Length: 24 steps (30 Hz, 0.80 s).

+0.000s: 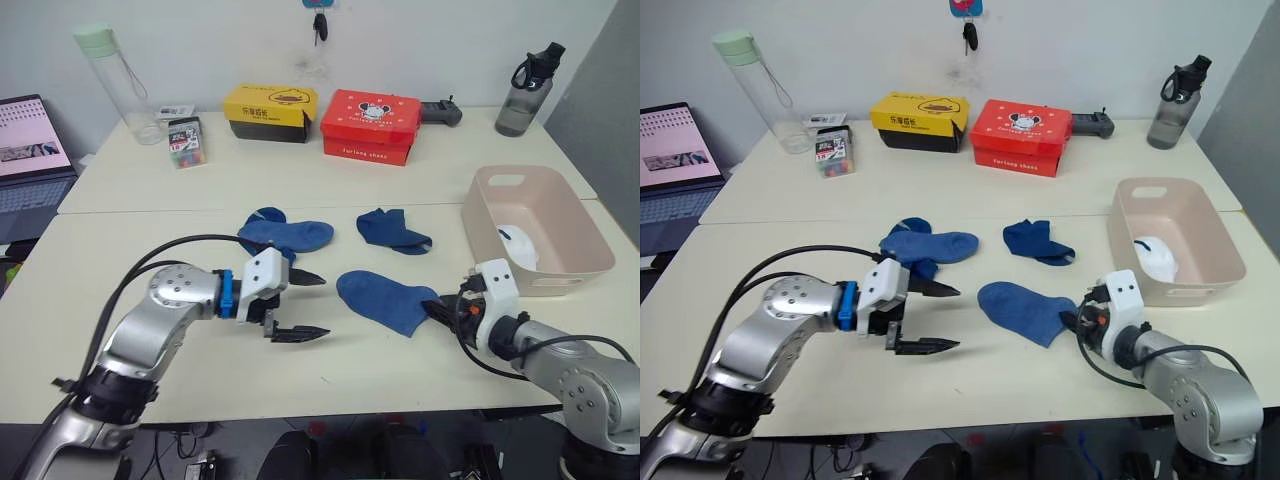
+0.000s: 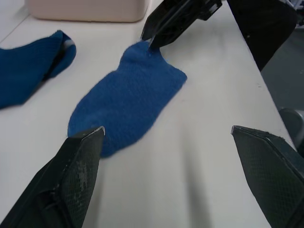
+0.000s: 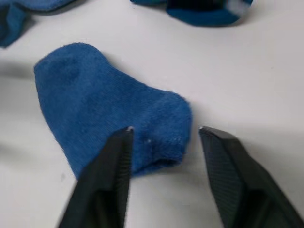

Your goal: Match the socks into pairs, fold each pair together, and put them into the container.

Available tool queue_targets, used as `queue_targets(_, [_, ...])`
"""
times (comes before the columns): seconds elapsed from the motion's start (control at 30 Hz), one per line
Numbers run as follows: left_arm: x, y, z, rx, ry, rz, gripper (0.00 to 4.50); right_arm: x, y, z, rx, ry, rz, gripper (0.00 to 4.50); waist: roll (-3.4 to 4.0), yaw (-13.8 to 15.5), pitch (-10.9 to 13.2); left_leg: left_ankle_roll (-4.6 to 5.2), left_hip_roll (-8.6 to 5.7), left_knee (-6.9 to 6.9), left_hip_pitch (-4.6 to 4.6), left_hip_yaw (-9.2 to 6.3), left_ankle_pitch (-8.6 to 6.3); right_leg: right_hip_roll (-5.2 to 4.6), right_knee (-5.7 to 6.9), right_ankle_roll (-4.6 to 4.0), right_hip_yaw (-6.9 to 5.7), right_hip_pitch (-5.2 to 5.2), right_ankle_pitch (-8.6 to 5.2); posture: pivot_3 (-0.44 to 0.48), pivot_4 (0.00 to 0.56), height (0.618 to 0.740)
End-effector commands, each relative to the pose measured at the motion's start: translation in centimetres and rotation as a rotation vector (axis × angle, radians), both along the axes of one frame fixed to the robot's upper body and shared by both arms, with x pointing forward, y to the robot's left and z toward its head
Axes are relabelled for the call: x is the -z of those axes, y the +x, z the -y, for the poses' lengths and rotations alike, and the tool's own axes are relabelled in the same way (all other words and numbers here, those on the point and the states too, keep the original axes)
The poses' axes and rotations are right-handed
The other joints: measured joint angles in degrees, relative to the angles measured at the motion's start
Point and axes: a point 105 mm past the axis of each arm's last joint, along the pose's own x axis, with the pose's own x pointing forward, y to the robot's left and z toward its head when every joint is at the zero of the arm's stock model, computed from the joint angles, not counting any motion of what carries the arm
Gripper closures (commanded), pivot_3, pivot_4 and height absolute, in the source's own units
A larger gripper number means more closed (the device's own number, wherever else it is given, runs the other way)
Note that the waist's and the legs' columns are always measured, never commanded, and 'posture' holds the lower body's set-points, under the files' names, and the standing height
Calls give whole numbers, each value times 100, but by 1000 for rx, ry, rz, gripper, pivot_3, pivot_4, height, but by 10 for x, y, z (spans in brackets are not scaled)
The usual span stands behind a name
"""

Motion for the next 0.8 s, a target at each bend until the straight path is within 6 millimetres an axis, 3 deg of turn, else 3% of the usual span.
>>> queue_targets(0.03, [3,11,5,13,25,33,0,-21,-6,-9,-194,-113,184,1749,-3,-27,-1,1,4,0,3,-3,-1,4,-1,0,-4,5,0,0,150,740])
queue_targets(0.13, [10,21,11,39,50,24,0,-8,-19,-14,-417,-286,212,1749,-5,-20,0,2,4,1,8,-3,-1,8,-1,0,-5,11,0,0,150,740])
queue_targets(0.23, [15,29,14,53,72,7,194,2,-22,-20,-526,-311,214,1735,-18,-26,2,-6,7,5,8,-4,3,10,-4,0,-8,17,0,0,150,740])
queue_targets(0.4, [23,40,15,58,122,-28,1413,14,-11,-26,-586,-309,208,1729,-25,-11,4,-13,4,14,7,-10,7,5,-6,1,-14,23,0,0,150,740])
queue_targets(0.7, [50,46,28,83,209,-53,4236,35,2,-24,-643,-332,128,1729,-28,6,2,-16,2,17,5,-19,9,2,-7,1,-21,23,0,0,150,740])
queue_targets(0.73, [52,46,29,89,214,-54,4484,35,2,-26,-644,-330,130,1729,-29,6,1,-16,3,17,5,-21,9,2,-7,1,-22,23,0,0,150,740])
queue_targets(0.8, [54,46,30,91,225,-52,4496,34,5,-29,-635,-310,135,1916,-29,6,-1,-16,3,17,7,-22,9,2,-7,1,-24,27,0,0,150,740])
